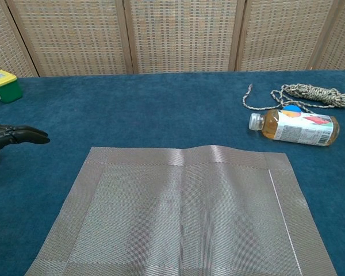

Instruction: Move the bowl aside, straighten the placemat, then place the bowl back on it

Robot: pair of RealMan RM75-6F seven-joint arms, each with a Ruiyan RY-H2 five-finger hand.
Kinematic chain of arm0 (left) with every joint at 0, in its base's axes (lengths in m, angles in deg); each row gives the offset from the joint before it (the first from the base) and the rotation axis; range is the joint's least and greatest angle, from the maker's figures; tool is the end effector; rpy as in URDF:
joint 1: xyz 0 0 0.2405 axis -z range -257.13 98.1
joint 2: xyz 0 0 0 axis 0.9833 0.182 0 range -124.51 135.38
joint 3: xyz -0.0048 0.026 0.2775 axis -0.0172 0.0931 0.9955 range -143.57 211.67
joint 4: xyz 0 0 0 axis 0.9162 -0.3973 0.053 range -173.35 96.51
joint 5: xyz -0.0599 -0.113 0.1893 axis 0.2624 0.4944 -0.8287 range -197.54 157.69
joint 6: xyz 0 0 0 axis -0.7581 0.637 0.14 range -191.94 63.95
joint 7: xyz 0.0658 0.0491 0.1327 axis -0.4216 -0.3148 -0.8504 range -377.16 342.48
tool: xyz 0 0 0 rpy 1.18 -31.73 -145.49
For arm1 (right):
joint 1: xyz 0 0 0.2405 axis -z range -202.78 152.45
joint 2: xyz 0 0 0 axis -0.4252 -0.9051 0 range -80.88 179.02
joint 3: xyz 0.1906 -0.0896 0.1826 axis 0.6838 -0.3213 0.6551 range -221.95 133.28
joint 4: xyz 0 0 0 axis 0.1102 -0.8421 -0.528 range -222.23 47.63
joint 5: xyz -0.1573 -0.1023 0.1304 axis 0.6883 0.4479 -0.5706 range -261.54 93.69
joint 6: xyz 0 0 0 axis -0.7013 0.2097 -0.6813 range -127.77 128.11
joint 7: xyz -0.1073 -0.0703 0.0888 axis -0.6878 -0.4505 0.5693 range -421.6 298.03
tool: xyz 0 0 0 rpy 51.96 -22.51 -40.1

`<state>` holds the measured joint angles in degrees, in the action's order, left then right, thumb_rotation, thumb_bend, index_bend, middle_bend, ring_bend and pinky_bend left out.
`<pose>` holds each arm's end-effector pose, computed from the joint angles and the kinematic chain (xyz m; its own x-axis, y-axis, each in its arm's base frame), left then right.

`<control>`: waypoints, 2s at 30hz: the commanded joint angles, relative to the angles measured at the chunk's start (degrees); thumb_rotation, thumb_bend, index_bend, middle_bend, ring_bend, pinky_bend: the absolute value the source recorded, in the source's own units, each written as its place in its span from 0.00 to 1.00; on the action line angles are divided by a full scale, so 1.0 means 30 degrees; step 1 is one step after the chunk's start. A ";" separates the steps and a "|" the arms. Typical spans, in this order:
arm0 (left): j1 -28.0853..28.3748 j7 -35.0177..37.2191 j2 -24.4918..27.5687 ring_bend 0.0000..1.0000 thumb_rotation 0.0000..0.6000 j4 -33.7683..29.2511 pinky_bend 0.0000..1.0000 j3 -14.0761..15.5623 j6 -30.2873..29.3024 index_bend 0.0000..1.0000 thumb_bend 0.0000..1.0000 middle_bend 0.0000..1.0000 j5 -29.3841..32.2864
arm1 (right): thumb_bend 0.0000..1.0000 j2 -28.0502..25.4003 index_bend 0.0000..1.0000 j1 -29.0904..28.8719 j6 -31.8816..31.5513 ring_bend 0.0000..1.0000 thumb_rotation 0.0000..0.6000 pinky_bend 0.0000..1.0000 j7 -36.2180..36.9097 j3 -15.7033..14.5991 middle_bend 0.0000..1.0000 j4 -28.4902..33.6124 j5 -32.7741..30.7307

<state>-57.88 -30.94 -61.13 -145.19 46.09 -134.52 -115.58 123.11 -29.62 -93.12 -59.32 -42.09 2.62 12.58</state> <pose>-0.2313 0.1865 0.0484 0.4950 0.3328 0.8026 0.8171 -0.4925 -0.2997 -0.2963 -0.1868 0.1073 0.2197 0.1085 0.9695 -0.9523 -0.1918 0.2373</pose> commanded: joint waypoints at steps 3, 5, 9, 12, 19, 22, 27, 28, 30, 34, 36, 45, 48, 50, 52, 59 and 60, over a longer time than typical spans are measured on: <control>-0.0485 -0.0323 -0.0177 0.00 1.00 0.0263 0.00 -0.0289 -0.0434 0.00 0.20 0.00 0.0326 | 0.23 -0.0029 0.03 -0.0018 0.0130 0.00 1.00 0.00 -0.0145 -0.0084 0.00 0.0035 0.0036; -0.1039 -0.0519 -0.0451 0.00 1.00 0.0388 0.00 -0.0505 -0.1153 0.00 0.20 0.00 0.0580 | 0.23 -0.0060 0.03 -0.0050 0.0313 0.00 1.00 0.00 -0.0204 -0.0171 0.00 0.0071 0.0030; -0.1731 -0.0672 -0.0475 0.00 1.00 0.0608 0.00 -0.0833 -0.2170 0.00 0.20 0.00 0.0742 | 0.23 -0.0069 0.03 -0.0151 0.0630 0.00 1.00 0.00 -0.0294 -0.0301 0.00 0.0131 0.0075; -0.2127 -0.0543 -0.0310 0.00 1.00 0.0514 0.00 -0.1166 -0.2961 0.00 0.20 0.00 0.0716 | 0.23 0.0036 0.03 -0.0242 0.0833 0.00 1.00 0.00 -0.0550 -0.0401 0.00 0.0069 0.0202; -0.2462 -0.0136 0.0034 0.00 1.00 0.0437 0.00 -0.1360 -0.3298 0.00 0.20 0.00 0.0512 | 0.21 0.0424 0.04 -0.0430 0.1141 0.00 1.00 0.00 -0.1081 -0.0560 0.00 -0.0233 0.0494; -0.2551 -0.0255 0.0120 0.00 1.00 0.0424 0.00 -0.1446 -0.3330 0.00 0.20 0.00 0.0462 | 0.21 0.0567 0.04 -0.0476 0.1318 0.00 1.00 0.00 -0.1242 -0.0639 0.00 -0.0344 0.0490; -0.2743 -0.0394 0.0243 0.00 1.00 0.0392 0.00 -0.1557 -0.3474 0.00 0.20 0.00 0.0287 | 0.21 0.0688 0.04 -0.0532 0.1446 0.00 1.00 0.00 -0.1362 -0.0705 0.00 -0.0433 0.0513; -0.2758 -0.0365 0.0285 0.00 1.00 0.0377 0.00 -0.1563 -0.3471 0.00 0.20 0.00 0.0268 | 0.21 0.0695 0.04 -0.0535 0.1438 0.00 1.00 0.00 -0.1373 -0.0709 0.00 -0.0438 0.0527; -0.2787 -0.0240 0.0390 0.00 1.00 0.0414 0.00 -0.1658 -0.3477 0.00 0.20 0.00 0.0341 | 0.21 0.0696 0.04 -0.0520 0.1360 0.00 1.00 0.00 -0.1387 -0.0709 0.00 -0.0446 0.0567; -0.2779 -0.0064 0.0527 0.00 1.00 0.0913 0.00 -0.2054 -0.3200 0.00 0.20 0.00 0.1185 | 0.21 0.0635 0.04 -0.0477 0.1242 0.00 1.00 0.00 -0.1289 -0.0726 0.00 -0.0415 0.0584; -0.2732 -0.0222 0.0641 0.00 1.00 0.1358 0.00 -0.2296 -0.2913 0.00 0.20 0.00 0.1789 | 0.21 0.0593 0.04 -0.0467 0.1210 0.00 1.00 0.00 -0.1236 -0.0733 0.00 -0.0379 0.0585; -0.2824 0.1023 0.0514 0.00 1.00 0.4379 0.00 -0.3256 -0.1473 0.07 0.20 0.00 0.5085 | 0.21 0.0445 0.04 -0.0443 0.1137 0.00 1.00 0.00 -0.1194 -0.0820 0.00 -0.0210 0.0684; -0.2796 0.1889 -0.0043 0.00 1.00 0.6091 0.00 -0.3457 -0.0731 0.13 0.20 0.00 0.5848 | 0.21 0.0416 0.04 -0.0453 0.1204 0.00 1.00 0.00 -0.1209 -0.0864 0.00 -0.0171 0.0680; -0.2612 0.2455 -0.0822 0.00 1.00 0.7954 0.00 -0.3658 0.0243 0.16 0.20 0.00 0.6632 | 0.21 0.0421 0.04 -0.0458 0.1213 0.00 1.00 0.00 -0.1250 -0.0894 0.00 -0.0161 0.0722; -0.2526 0.2804 -0.1254 0.00 1.00 0.8862 0.00 -0.3717 0.0562 0.21 0.21 0.00 0.6684 | 0.21 0.0424 0.04 -0.0459 0.1215 0.00 1.00 0.00 -0.1256 -0.0892 0.00 -0.0156 0.0714; -0.2066 0.3700 -0.3013 0.00 1.00 1.1598 0.00 -0.4070 0.1485 0.34 0.22 0.00 0.6666 | 0.21 0.0469 0.04 -0.0471 0.1282 0.00 1.00 0.00 -0.1349 -0.0918 0.00 -0.0179 0.0689; -0.2023 0.3745 -0.3150 0.00 1.00 1.1759 0.00 -0.4093 0.1555 0.35 0.22 0.00 0.6654 | 0.21 0.0475 0.04 -0.0470 0.1281 0.00 1.00 0.00 -0.1355 -0.0920 0.00 -0.0181 0.0690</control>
<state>-64.47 -20.50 -69.47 -111.08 34.26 -130.64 -95.72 124.53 -31.03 -89.28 -63.38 -44.85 2.08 14.65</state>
